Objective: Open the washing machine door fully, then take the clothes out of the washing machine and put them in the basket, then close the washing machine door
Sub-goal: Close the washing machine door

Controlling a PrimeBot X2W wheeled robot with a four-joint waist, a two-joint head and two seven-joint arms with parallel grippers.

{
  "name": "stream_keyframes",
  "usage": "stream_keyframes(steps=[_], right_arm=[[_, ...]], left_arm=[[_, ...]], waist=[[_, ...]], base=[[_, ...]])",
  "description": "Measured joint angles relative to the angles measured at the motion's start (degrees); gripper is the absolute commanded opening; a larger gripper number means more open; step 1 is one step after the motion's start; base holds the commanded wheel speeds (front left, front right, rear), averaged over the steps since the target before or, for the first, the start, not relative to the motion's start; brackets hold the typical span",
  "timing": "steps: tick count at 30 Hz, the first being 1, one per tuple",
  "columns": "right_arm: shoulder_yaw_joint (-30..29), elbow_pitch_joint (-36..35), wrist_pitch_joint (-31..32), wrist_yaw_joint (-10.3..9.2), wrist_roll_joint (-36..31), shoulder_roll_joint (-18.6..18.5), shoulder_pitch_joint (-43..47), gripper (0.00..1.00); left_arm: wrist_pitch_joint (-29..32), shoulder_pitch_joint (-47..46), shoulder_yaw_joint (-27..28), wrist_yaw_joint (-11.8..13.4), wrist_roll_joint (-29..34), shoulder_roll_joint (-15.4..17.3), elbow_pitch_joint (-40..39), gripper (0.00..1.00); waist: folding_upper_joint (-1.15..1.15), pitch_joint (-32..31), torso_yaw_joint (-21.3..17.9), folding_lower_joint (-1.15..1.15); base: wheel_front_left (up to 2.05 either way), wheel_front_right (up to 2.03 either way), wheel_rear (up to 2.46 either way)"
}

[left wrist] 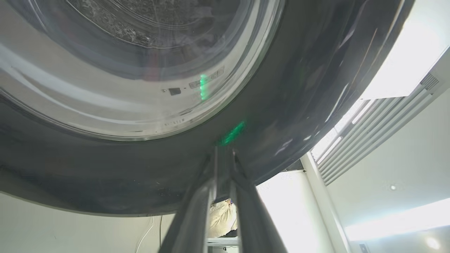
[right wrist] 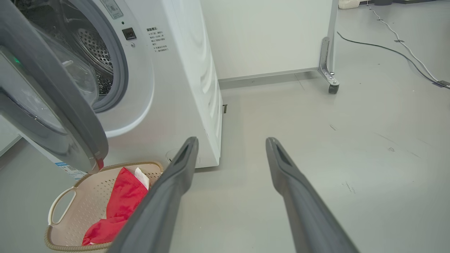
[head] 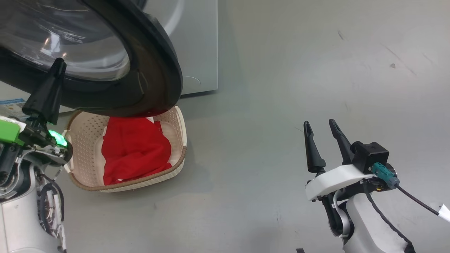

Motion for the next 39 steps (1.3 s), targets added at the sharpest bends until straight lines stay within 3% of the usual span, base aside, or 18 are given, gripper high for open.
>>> stream_keyframes(steps=[1,2,3,13,20,24,39], right_arm=[[-0.14,0.08,0.00,0.05,-0.10,0.01,0.20,1.00],[-0.35,0.20,0.00,0.07,-0.12,0.01,0.51,1.00],[-0.51,0.43,0.00,0.23,-0.13,0.00,0.82,1.00],[-0.96,1.30,0.01,1.08,-0.60,0.03,2.22,1.00],[-0.88,1.56,0.01,1.87,-0.65,0.05,2.85,1.00],[-0.82,1.55,0.00,2.08,-0.65,0.07,3.20,1.00],[-1.23,1.45,0.00,2.56,-0.68,0.09,3.23,1.00]], left_arm=[[-0.62,0.59,0.08,0.00,0.29,-0.01,-0.37,0.52],[-1.46,1.18,0.16,0.00,1.18,-0.02,-0.68,0.89],[-2.19,1.75,0.33,0.00,2.05,-0.03,-0.85,1.00],[-10.26,9.54,0.18,0.00,12.09,0.01,-5.24,1.00],[-18.55,14.99,-3.09,0.00,25.04,4.26,-9.45,1.00],[-22.93,16.96,-4.31,0.00,28.52,5.15,-10.03,1.00],[-41.05,24.16,-18.61,-0.02,48.58,13.14,-6.68,1.00]], waist=[[0.00,-0.30,0.47,0.00],[0.00,-0.61,0.94,0.00],[0.00,-0.91,1.41,0.00],[0.00,-4.33,5.24,0.00],[0.00,-6.43,6.59,0.00],[0.00,-6.80,6.80,0.00],[0.00,-7.04,6.40,0.00]], base=[[0.00,0.00,0.00],[0.00,0.00,0.00],[0.00,0.00,0.00],[0.00,0.00,0.00],[0.00,0.00,0.00],[0.00,0.00,0.00],[0.00,0.00,0.00]])
